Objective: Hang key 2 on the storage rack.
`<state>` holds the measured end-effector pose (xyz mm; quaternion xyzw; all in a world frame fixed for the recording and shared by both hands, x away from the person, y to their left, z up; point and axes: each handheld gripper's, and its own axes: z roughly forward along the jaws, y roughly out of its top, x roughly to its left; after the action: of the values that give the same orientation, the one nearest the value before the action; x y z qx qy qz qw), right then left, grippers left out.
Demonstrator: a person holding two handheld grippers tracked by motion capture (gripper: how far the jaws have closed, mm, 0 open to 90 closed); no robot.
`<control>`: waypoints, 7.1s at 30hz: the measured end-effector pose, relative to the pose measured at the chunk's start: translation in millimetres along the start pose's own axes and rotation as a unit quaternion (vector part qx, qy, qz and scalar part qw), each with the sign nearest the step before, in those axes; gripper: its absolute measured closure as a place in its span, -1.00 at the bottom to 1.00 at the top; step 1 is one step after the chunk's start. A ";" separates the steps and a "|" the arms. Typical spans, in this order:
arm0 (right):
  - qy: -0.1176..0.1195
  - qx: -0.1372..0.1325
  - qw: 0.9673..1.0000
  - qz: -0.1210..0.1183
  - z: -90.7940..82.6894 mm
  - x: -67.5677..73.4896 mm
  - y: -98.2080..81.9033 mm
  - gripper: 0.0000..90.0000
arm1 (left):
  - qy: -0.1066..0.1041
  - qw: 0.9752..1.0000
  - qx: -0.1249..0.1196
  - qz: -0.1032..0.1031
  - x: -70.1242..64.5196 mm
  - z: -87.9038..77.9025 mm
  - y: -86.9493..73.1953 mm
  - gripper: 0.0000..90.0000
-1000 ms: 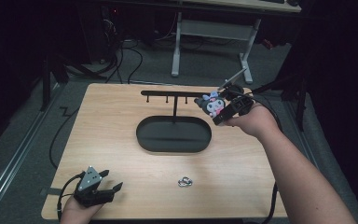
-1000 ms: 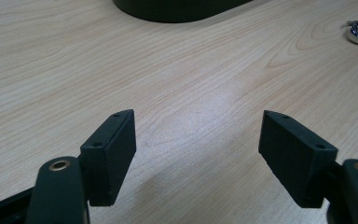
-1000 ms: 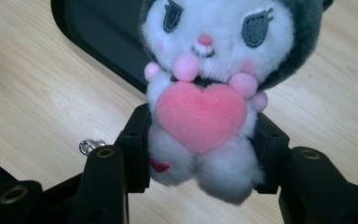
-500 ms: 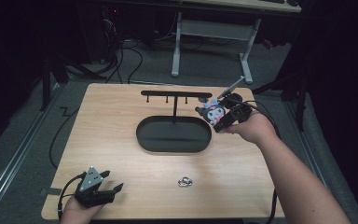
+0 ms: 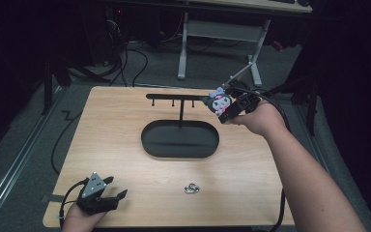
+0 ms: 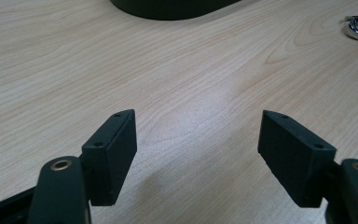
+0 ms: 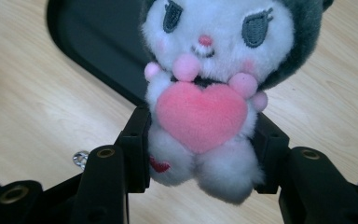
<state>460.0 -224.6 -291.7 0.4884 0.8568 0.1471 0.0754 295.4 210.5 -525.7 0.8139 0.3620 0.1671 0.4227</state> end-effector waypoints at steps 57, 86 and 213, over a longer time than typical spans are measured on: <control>0.019 0.012 0.998 0.055 112.5 -15.9 -27.4 -0.13 | -0.007 1.000 0.010 0.002 -2.2 3.5 -1.9 -0.36; 0.021 -0.114 0.993 0.036 108.3 12.5 -122.6 0.08 | -0.017 1.000 0.012 0.014 -15.2 6.8 1.3 -0.28; 0.010 -0.112 0.994 -0.010 139.8 49.6 -228.6 0.49 | 0.069 0.997 -0.012 -0.039 16.3 13.8 13.2 0.07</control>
<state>286.5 -266.7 -497.6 0.4671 0.8405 0.2458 0.1227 320.4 209.6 -523.7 0.7803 0.4200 0.2105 0.4128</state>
